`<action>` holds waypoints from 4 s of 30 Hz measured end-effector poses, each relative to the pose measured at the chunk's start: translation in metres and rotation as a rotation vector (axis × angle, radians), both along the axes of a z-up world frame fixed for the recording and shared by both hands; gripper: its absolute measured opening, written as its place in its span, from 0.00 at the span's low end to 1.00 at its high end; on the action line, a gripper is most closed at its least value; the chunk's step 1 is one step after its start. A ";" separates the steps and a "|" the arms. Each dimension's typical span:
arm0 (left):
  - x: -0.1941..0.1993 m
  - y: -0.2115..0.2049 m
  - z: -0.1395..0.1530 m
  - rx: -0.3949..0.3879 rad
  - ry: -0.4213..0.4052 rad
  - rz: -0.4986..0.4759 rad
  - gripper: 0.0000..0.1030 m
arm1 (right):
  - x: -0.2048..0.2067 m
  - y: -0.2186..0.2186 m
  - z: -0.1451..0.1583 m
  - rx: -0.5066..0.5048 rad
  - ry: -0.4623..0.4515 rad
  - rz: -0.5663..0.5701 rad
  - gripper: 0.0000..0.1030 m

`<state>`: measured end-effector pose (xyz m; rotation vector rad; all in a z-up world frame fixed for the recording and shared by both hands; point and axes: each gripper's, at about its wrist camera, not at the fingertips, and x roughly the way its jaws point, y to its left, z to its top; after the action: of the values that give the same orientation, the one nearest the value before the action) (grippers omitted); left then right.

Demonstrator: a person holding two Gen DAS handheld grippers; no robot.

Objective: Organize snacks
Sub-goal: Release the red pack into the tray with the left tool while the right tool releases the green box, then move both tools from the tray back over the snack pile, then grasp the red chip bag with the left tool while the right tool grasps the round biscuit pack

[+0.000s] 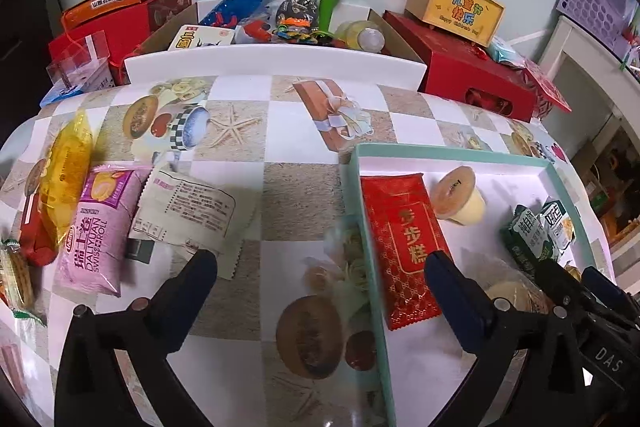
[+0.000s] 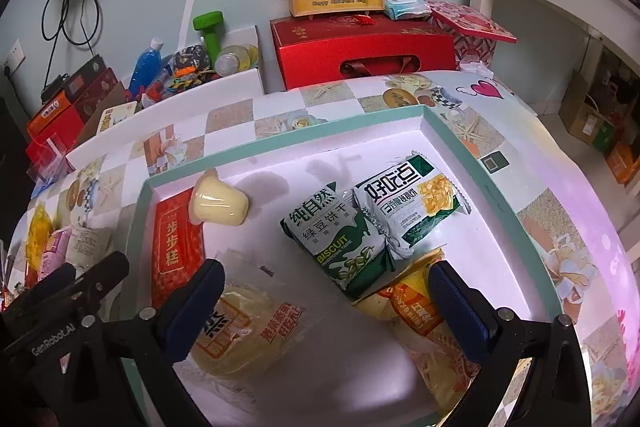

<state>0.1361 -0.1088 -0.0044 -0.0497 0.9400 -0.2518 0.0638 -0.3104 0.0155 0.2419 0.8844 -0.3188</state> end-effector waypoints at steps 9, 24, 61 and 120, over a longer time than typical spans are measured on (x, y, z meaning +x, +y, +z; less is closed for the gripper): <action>-0.003 0.001 0.006 -0.009 -0.027 -0.013 1.00 | -0.003 0.007 0.003 -0.001 0.002 0.007 1.00; -0.016 0.021 0.026 -0.006 -0.057 -0.046 1.00 | -0.004 0.024 0.026 -0.001 -0.073 0.012 1.00; -0.024 0.263 0.037 -0.123 -0.077 0.415 0.95 | 0.027 0.185 0.019 -0.039 -0.054 0.410 1.00; -0.026 0.292 -0.026 -0.195 0.084 0.295 0.51 | 0.036 0.345 -0.041 0.013 0.071 0.724 0.51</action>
<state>0.1099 0.1831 -0.0305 -0.3783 0.9762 -0.0675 0.1002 0.0346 -0.0252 -0.0870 0.9851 0.3535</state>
